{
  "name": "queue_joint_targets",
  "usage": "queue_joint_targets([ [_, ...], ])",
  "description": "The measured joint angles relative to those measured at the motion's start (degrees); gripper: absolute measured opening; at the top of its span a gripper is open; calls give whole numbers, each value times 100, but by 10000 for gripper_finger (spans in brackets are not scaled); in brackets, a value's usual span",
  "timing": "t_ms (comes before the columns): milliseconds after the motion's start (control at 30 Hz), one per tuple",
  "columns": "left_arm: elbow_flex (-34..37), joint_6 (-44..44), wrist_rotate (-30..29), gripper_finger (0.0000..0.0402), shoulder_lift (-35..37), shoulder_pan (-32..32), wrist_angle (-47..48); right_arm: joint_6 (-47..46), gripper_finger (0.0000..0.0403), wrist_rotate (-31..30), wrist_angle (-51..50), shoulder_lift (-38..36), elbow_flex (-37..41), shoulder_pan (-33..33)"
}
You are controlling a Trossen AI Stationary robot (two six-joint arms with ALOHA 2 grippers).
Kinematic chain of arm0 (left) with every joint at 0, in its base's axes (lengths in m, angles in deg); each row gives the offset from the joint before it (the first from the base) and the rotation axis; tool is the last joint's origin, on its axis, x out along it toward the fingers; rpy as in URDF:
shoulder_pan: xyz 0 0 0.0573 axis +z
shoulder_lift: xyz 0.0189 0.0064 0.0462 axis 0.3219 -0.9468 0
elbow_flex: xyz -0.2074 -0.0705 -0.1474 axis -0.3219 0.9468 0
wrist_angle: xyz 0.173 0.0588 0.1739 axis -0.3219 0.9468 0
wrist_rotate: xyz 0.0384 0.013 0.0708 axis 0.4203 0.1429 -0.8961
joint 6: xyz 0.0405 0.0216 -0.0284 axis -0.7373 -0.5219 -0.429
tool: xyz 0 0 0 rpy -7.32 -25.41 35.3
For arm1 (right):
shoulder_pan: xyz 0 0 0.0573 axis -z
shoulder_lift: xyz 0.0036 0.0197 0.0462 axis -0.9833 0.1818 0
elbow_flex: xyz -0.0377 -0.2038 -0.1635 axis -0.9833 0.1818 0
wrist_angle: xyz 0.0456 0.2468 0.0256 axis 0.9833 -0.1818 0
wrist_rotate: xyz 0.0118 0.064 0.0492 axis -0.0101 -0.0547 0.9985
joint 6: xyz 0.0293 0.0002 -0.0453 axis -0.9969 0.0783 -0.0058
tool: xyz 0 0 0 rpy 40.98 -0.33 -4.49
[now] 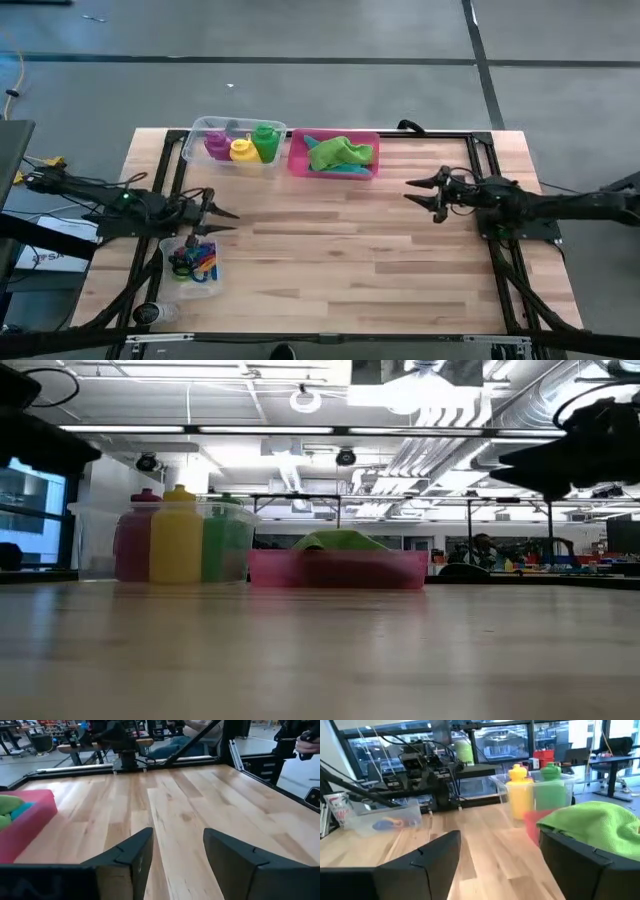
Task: Pick & Place Sports Items
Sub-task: Return to Home Position
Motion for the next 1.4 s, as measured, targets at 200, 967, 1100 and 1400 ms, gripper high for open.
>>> queue_joint_targets([
  [200, 183, 116, 41, 125, 0, 0, -185, 31, 215, 10, -862, -679, 0, 0],
  [967, 565, -180, 175, 93, 0, -2, -679, 340, 215, 121, -3111, -3108, 4, 0],
  [1100, 567, -157, 179, 93, 0, -2, -667, 381, 215, -44, -3145, -3062, 4, -5],
  [1400, 567, 277, 185, 93, 0, -1, -654, -113, 215, -163, -3177, -2856, 7, -4],
])
